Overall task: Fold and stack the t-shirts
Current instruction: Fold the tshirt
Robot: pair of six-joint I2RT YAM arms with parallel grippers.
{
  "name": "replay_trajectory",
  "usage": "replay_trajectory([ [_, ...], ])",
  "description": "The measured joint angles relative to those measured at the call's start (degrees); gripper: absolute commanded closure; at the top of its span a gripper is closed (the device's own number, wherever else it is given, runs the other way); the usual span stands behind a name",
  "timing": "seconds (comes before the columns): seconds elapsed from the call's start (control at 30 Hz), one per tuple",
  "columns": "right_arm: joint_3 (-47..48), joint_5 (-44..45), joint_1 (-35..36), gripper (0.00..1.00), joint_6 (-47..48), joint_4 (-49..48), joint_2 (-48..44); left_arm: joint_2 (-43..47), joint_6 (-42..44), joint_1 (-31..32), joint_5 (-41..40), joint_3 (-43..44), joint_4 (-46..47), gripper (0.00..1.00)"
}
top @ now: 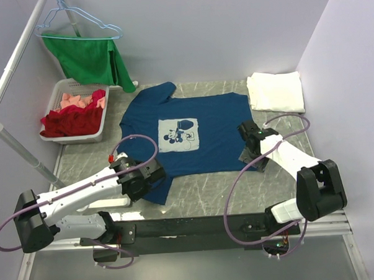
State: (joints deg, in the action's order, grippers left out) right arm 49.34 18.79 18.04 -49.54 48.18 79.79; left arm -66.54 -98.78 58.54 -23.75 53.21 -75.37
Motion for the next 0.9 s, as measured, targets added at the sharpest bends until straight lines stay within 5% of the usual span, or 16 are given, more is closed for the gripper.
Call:
replay_trajectory([
  [0.67, -3.04, -3.06, -11.52, 0.4, 0.81, -2.8, 4.57, 0.61, 9.11, -6.86, -3.56, 0.04, -0.31, 0.99],
  [0.9, -1.81, -4.63, -14.67, 0.52, 2.58, -4.81, 7.89, 1.07, 9.38, -7.48, -3.61, 0.04, -0.37, 0.99],
])
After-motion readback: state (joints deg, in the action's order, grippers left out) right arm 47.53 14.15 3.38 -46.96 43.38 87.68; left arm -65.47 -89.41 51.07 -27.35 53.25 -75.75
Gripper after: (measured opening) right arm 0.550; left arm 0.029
